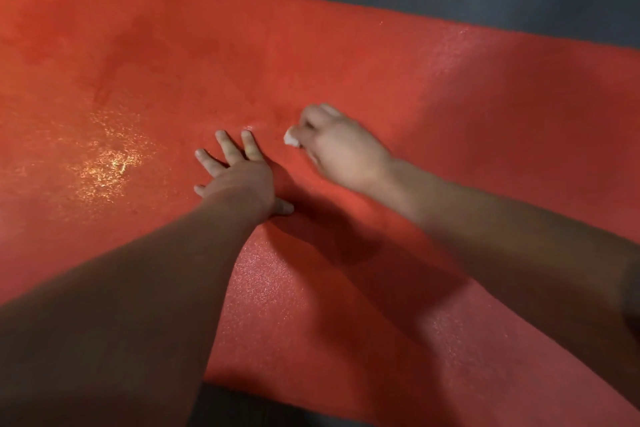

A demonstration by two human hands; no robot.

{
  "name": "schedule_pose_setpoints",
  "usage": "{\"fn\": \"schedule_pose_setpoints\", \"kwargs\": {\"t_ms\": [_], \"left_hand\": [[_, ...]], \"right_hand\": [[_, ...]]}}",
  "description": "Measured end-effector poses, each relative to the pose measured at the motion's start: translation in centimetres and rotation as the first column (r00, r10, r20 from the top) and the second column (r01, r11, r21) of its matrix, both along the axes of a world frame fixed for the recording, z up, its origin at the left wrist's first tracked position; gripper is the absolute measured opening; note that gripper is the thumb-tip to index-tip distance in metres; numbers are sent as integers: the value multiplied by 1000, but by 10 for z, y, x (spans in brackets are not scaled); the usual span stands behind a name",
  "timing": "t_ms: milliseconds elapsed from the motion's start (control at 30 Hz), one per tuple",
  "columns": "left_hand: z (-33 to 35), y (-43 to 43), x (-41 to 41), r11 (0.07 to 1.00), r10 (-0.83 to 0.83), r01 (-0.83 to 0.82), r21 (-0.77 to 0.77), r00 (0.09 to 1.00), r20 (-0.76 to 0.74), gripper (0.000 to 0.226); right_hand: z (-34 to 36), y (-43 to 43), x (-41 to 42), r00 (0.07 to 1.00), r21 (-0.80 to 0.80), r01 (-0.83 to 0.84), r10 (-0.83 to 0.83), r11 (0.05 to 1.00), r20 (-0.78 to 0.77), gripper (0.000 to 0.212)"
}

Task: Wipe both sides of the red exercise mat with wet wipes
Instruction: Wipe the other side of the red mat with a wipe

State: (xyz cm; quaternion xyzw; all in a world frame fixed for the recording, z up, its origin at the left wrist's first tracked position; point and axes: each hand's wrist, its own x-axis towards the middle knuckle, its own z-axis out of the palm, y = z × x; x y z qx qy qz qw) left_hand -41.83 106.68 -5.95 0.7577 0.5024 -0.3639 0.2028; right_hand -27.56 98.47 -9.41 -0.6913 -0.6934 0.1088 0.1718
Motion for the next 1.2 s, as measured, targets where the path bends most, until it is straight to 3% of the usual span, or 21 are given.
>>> {"fn": "schedule_pose_setpoints", "kwargs": {"t_ms": [33, 100, 200, 267, 333, 400, 467, 533, 633, 700, 767, 833, 900, 967, 1067, 1133, 1200], "left_hand": [[0, 0, 0, 1000, 1, -1, 2, 1000, -4, 145], [1, 1, 0, 1000, -3, 3, 1, 1000, -13, 145], [0, 2, 3, 1000, 6, -6, -11, 1000, -18, 144], [1, 2, 4, 1000, 13, -13, -16, 1000, -18, 144], [1, 2, 4, 1000, 22, -22, -20, 1000, -16, 144], [-1, 2, 4, 1000, 23, -23, -18, 1000, -9, 145], [-2, 3, 2, 1000, 19, -19, -14, 1000, -9, 146], [-1, 3, 2, 1000, 21, -21, -20, 1000, -13, 146], [-1, 4, 2, 999, 31, -31, -32, 999, -14, 146], [-1, 4, 3, 999, 37, -38, -30, 999, -18, 145], [-1, 3, 4, 999, 37, -38, -27, 999, -19, 145], [-2, 3, 4, 999, 42, -42, -27, 999, -22, 146], [-3, 4, 3, 999, 46, -46, -24, 999, -20, 147], [-4, 4, 2, 999, 45, -45, -24, 999, -13, 147], [-4, 4, 2, 999, 40, -40, -26, 999, -13, 147], [-3, 5, 5, 998, 46, -47, -33, 998, -31, 148], [-4, 5, 8, 998, 47, -49, -36, 998, -49, 148]], "right_hand": [[0, 5, 14, 1000, 4, -5, 5, 1000, 22, 33], [0, 20, 54, 979, 10, 200, -200, 980, 32, 29], [3, 32, 119, 788, -1, 605, -599, 796, 141, 31], [4, 43, 122, 691, 31, 713, -710, 700, 134, 33], [3, 55, 88, 786, -32, 617, -614, 786, 71, 29], [-5, 56, 48, 915, -21, 399, -400, 917, -49, 24], [-11, 55, 41, 964, 32, 267, -267, 963, -14, 24], [-5, 56, 72, 914, 13, 405, -404, 914, -28, 29], [-1, 50, 130, 665, 17, 740, -736, 672, 126, 33], [-1, 55, 141, 569, 62, 810, -806, 584, 164, 35], [2, 74, 122, 637, 34, 756, -746, 654, 196, 36], [5, 93, 94, 778, -28, 621, -611, 783, 148, 36], [4, 103, 83, 854, -53, 518, -513, 854, 82, 36], [-2, 100, 103, 822, -59, 568, -562, 821, 90, 34], [-3, 72, 144, 648, -8, 752, -736, 659, 194, 23], [0, 63, 148, 576, -9, 814, -804, 581, 150, 19], [-2, 79, 137, 627, 21, 770, -762, 638, 164, 26]]}}
